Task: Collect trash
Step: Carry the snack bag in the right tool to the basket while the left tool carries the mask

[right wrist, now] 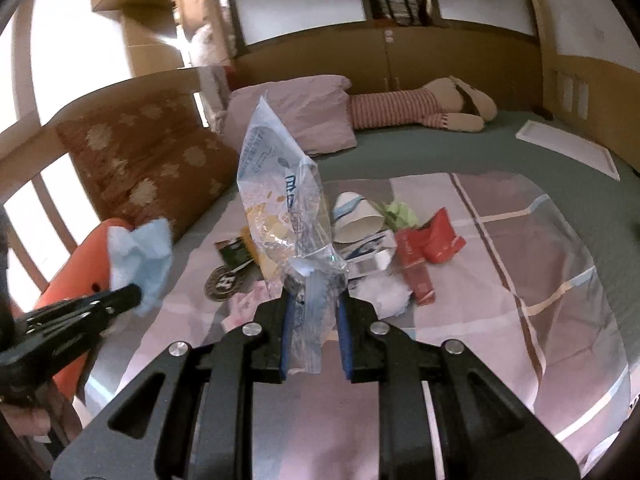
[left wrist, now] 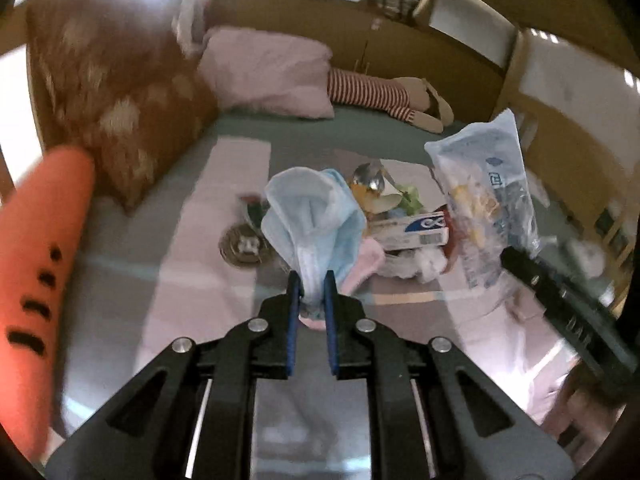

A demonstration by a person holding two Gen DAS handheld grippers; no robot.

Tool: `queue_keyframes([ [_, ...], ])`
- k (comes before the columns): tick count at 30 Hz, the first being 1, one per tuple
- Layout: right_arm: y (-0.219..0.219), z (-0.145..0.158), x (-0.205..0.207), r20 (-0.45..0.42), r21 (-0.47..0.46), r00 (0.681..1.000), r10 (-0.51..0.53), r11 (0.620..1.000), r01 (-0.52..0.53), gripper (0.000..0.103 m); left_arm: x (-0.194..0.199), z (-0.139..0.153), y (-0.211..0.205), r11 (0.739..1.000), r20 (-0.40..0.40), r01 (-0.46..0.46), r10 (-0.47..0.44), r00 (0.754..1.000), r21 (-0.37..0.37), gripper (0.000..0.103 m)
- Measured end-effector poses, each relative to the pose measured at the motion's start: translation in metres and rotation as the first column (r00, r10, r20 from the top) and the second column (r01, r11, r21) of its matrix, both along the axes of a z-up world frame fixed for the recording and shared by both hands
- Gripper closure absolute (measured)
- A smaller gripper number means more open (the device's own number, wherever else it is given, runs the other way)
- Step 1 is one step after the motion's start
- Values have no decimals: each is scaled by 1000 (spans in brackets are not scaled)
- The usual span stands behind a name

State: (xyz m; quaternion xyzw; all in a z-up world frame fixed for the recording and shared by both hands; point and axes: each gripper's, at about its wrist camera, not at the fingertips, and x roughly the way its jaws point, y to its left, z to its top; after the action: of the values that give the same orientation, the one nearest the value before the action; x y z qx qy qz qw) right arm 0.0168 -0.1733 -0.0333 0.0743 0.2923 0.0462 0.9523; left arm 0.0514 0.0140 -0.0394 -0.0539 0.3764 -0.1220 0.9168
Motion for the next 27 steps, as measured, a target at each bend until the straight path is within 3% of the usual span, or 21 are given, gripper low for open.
queue_keyframes([
  [13, 22, -9, 4, -20, -67, 1000, -3, 998, 1, 83, -13, -4, -11, 988, 84, -19, 6, 996, 154, 89],
  [27, 25, -23, 17, -53, -94, 998, -30, 995, 25, 83, -3, -19, -23, 978, 60, -56, 44, 997, 203, 89],
])
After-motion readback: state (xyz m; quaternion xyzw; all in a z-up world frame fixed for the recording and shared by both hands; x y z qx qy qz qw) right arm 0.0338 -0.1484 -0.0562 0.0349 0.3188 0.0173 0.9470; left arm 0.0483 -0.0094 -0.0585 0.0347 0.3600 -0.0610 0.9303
